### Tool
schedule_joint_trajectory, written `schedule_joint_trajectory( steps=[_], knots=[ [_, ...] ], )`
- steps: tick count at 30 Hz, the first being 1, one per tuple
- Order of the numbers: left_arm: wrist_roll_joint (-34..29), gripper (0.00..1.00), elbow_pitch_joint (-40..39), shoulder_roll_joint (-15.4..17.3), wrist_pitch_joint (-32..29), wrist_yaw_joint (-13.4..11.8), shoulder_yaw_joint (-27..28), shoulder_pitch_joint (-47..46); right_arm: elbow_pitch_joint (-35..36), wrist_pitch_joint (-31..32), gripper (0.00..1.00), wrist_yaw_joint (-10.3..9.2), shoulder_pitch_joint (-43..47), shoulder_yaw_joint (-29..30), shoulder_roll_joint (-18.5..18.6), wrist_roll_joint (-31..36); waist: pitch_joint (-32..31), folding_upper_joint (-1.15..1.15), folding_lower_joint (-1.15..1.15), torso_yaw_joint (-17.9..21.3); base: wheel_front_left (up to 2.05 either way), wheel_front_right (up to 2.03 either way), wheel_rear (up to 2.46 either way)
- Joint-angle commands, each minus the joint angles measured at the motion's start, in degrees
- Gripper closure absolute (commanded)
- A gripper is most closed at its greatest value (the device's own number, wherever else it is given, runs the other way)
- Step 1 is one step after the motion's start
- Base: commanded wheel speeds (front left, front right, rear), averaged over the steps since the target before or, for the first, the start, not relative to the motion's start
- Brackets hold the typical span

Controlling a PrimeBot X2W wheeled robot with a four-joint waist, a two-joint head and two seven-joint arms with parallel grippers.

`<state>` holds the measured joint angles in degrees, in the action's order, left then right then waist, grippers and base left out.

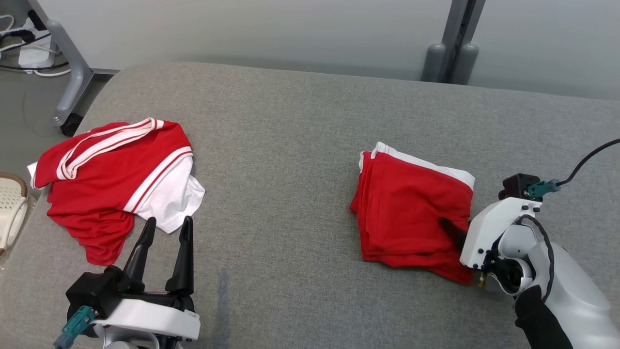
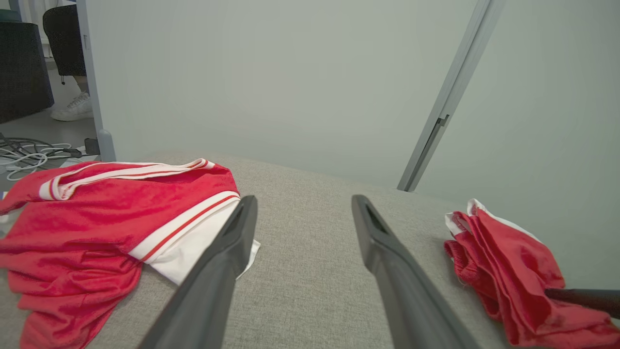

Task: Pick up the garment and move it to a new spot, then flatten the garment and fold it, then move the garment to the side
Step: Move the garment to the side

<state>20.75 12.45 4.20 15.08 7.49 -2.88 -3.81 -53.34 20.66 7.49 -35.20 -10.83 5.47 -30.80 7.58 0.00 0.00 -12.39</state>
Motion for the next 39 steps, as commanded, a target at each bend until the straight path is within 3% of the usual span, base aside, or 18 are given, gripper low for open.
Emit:
schedule_joint_trajectory(
  steps=[1,5,8,9,19,20,25,39],
  knots=[
    [0.3,0.00,0.0,0.3,0.1,0.0,0.1,-0.7,-1.2,0.6,0.00,0.01,0.5,0.1,-0.6,-0.8,0.1,0.00,0.00,-0.2,0.00,0.00,0.00],
    [0.3,0.00,0.2,0.4,0.1,0.0,0.2,-1.0,-1.6,-0.1,0.00,0.01,0.8,-0.7,-1.2,-2.2,0.1,0.00,0.00,-0.4,0.00,0.00,0.00],
    [0.1,0.00,0.1,0.4,0.1,0.0,0.3,-0.9,-0.7,-1.8,0.83,0.01,1.1,-1.6,-1.1,-3.2,-0.1,0.00,0.00,-0.2,0.00,0.00,0.00],
    [0.0,0.00,0.1,0.5,0.1,0.0,0.2,-0.8,-0.4,-2.2,1.00,0.01,1.1,-1.9,-1.0,-3.6,-0.2,0.00,0.00,-0.1,0.00,0.00,0.00],
    [0.3,0.00,-2.0,1.4,0.1,0.0,-2.8,0.9,1.9,-7.9,1.00,0.01,2.8,-5.3,1.6,-7.3,-2.9,0.00,0.00,3.9,0.00,0.00,0.00],
    [0.6,0.00,-3.1,2.1,0.1,0.0,-4.9,1.6,2.2,-8.2,1.00,0.01,4.0,-6.6,2.5,-8.7,-3.7,0.00,0.00,7.7,0.00,0.00,0.00],
    [0.7,0.00,-4.9,3.5,0.1,0.0,-8.1,1.5,4.1,-10.2,1.00,0.01,5.8,-8.8,3.5,-11.1,-4.2,0.00,0.00,17.0,0.00,0.00,0.00],
    [0.9,0.00,-6.8,5.4,0.1,0.0,-13.8,0.7,8.7,-11.8,1.00,0.01,7.7,-10.9,4.8,-12.9,-3.7,0.00,0.00,30.2,0.00,0.00,0.00]
  ],
)
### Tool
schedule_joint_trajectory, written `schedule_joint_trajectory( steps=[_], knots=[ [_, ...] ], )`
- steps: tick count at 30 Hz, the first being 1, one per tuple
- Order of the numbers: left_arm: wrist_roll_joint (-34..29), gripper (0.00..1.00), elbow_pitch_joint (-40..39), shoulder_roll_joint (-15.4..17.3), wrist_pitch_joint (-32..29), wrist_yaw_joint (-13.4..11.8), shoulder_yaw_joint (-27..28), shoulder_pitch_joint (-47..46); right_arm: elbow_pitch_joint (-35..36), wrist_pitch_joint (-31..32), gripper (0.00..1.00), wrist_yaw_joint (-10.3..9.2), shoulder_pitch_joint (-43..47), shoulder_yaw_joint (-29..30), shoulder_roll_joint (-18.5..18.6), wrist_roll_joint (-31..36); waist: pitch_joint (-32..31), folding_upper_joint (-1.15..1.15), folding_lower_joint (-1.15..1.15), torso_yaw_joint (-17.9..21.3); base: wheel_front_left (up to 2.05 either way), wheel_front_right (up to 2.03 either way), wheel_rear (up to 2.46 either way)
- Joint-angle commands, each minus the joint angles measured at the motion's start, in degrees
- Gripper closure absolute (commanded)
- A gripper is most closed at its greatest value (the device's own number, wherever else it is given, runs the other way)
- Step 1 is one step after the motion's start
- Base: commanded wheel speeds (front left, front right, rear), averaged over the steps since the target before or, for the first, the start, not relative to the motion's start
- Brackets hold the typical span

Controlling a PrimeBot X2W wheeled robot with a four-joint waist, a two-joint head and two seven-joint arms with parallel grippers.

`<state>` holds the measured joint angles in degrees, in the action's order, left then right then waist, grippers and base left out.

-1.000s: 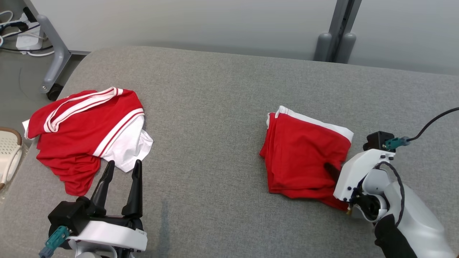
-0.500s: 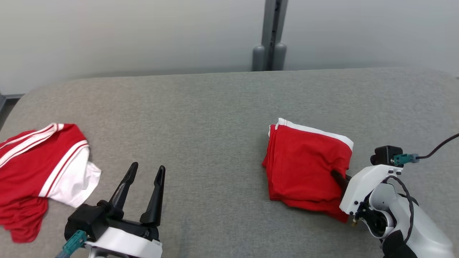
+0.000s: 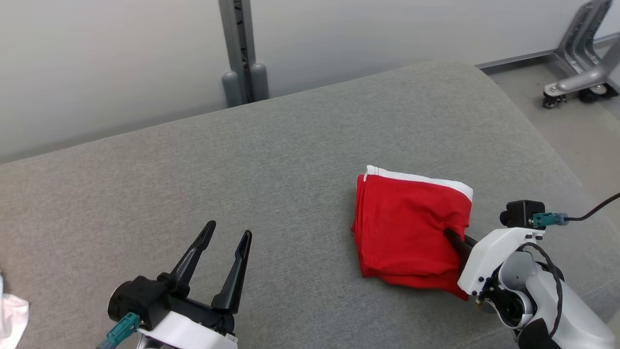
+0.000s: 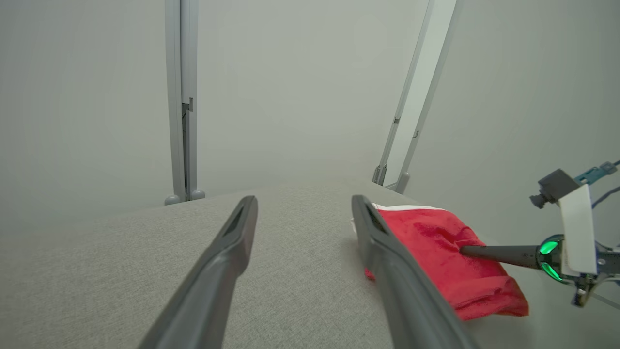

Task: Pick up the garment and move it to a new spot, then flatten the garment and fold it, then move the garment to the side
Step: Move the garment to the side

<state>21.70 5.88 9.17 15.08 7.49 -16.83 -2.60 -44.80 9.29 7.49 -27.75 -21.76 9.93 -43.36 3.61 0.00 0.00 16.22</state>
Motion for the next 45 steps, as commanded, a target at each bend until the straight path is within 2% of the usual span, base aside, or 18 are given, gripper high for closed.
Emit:
schedule_joint_trajectory(
  steps=[1,9,18,26,32,45],
  knots=[
    [-0.1,0.00,-0.2,0.4,0.1,0.0,0.0,-0.6,0.4,-0.4,1.00,0.01,0.2,-0.1,0.4,-0.4,0.3,0.00,0.00,2.2,0.00,0.00,0.00],
    [0.2,0.00,-0.2,0.6,0.1,0.0,-0.5,-1.2,2.7,-1.0,1.00,0.01,-0.9,-0.9,1.6,-0.2,1.2,0.00,0.00,4.0,0.00,0.00,0.00],
    [1.2,0.00,-0.6,2.7,0.1,0.0,-1.4,-2.9,1.6,0.6,1.00,0.01,-8.3,-3.3,4.3,2.4,4.9,0.00,0.00,2.3,0.00,0.00,0.00],
    [2.1,0.00,-1.2,4.9,0.1,0.0,-1.8,-4.4,-3.5,1.9,1.00,0.01,-17.2,-3.4,6.5,5.9,8.7,0.00,0.00,-0.4,0.00,0.00,0.00],
    [2.6,0.00,-1.9,6.1,0.1,0.0,-1.9,-5.4,-9.5,1.8,1.00,0.00,-23.5,-1.1,7.2,10.6,10.8,0.00,0.00,-1.6,0.00,0.00,0.00],
    [3.0,0.00,-2.1,7.1,0.1,0.0,-1.5,-5.4,-19.8,-1.2,1.00,0.00,-30.8,3.7,6.0,21.2,11.6,0.00,0.00,-1.3,0.00,0.00,0.00]
  ],
)
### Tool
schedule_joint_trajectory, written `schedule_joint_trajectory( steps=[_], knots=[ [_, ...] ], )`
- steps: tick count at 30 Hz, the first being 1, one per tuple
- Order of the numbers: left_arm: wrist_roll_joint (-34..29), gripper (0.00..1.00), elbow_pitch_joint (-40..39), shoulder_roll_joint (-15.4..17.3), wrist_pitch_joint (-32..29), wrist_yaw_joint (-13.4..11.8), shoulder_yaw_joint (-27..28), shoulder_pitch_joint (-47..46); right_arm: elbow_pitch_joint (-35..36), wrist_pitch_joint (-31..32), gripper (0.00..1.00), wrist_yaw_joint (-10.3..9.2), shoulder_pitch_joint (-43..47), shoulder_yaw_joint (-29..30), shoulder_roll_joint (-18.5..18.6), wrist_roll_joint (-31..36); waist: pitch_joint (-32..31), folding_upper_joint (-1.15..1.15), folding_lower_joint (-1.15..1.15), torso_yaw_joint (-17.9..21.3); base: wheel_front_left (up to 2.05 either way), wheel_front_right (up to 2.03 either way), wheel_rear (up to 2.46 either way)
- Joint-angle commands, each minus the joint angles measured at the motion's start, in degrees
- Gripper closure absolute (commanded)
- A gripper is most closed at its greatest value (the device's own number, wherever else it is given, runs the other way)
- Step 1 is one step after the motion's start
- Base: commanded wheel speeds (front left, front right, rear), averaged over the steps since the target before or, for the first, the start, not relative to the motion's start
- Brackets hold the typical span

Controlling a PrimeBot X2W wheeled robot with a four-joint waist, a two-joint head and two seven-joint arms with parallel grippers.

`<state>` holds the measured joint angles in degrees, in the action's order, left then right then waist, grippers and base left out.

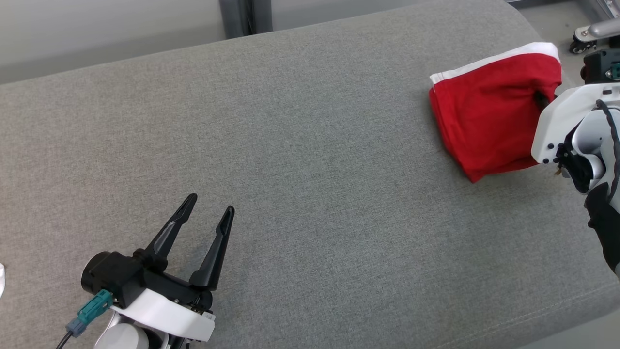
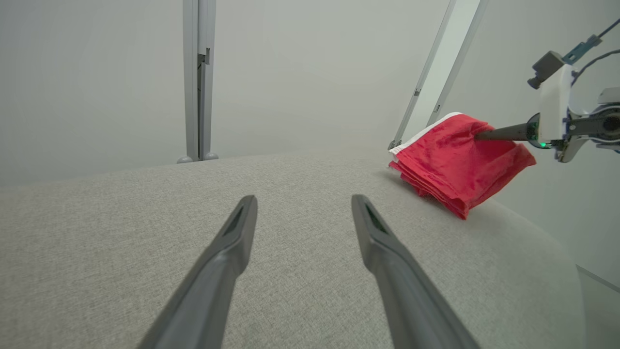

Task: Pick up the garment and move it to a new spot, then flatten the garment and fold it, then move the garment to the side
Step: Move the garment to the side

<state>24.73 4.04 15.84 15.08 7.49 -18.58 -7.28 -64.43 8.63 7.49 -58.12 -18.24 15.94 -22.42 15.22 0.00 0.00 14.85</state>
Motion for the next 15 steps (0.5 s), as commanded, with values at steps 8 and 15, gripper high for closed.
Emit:
schedule_joint_trajectory(
  steps=[8,15],
  knots=[
    [0.5,0.00,0.3,0.3,0.1,0.0,-0.3,-1.4,-3.2,-1.9,0.00,0.01,-1.8,1.8,-1.3,3.2,0.2,0.00,0.00,-0.2,0.00,0.00,0.00],
    [0.6,0.00,1.2,-0.5,0.1,0.0,0.2,-0.3,-2.0,-4.6,0.00,0.00,-1.6,0.9,-1.4,5.8,-1.6,0.00,0.00,-0.3,0.00,0.00,0.00]
  ],
)
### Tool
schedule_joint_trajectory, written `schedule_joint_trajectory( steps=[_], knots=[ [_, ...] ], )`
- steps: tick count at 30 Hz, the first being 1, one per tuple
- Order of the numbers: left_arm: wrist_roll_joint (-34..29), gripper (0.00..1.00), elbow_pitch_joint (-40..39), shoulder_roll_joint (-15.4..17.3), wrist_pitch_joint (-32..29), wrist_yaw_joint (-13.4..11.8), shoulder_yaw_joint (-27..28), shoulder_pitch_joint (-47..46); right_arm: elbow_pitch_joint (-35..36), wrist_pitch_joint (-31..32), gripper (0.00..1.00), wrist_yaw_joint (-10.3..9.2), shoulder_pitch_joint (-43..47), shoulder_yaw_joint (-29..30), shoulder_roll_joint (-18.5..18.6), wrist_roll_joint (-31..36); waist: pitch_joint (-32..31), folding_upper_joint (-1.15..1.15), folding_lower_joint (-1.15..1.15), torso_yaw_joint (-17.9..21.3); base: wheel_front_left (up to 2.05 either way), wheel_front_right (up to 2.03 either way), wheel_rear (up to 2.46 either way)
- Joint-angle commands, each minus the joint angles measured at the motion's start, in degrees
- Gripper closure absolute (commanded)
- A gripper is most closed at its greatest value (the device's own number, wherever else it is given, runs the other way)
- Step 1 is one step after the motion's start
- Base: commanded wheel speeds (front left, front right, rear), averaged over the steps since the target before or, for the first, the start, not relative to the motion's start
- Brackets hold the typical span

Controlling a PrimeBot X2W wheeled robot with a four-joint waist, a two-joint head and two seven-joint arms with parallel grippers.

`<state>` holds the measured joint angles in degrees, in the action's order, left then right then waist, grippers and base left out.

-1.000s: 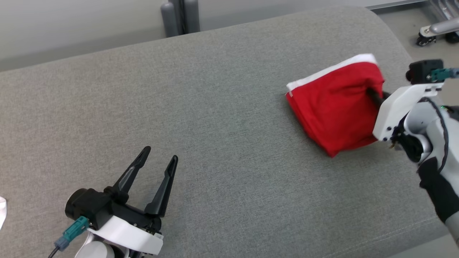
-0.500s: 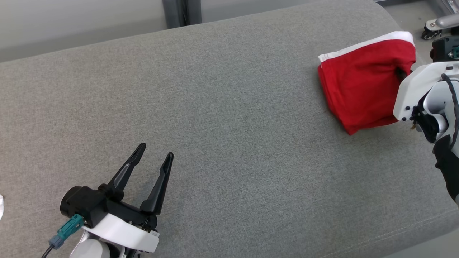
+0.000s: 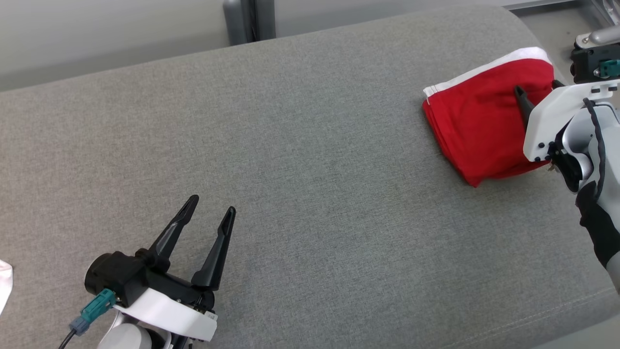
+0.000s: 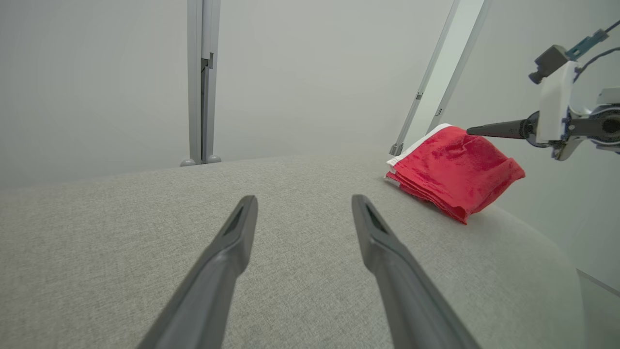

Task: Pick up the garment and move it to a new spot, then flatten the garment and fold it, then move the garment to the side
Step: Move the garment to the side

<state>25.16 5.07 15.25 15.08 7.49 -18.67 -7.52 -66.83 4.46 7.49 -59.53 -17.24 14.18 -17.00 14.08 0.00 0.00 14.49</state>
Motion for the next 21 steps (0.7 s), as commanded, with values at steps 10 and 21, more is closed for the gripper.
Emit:
schedule_joint_trajectory(
  steps=[10,21],
  knots=[
    [-0.5,0.00,1.1,-2.1,0.1,0.0,0.7,2.2,6.4,-3.1,0.00,0.01,1.7,-1.0,0.9,2.8,-4.9,0.00,0.00,1.0,0.00,0.00,0.00],
    [-1.7,0.00,0.7,-4.3,0.1,0.0,5.1,4.0,23.3,-11.2,0.00,0.01,13.5,1.9,1.6,-0.2,-9.3,0.00,0.00,-1.5,0.00,0.00,0.00]
  ],
)
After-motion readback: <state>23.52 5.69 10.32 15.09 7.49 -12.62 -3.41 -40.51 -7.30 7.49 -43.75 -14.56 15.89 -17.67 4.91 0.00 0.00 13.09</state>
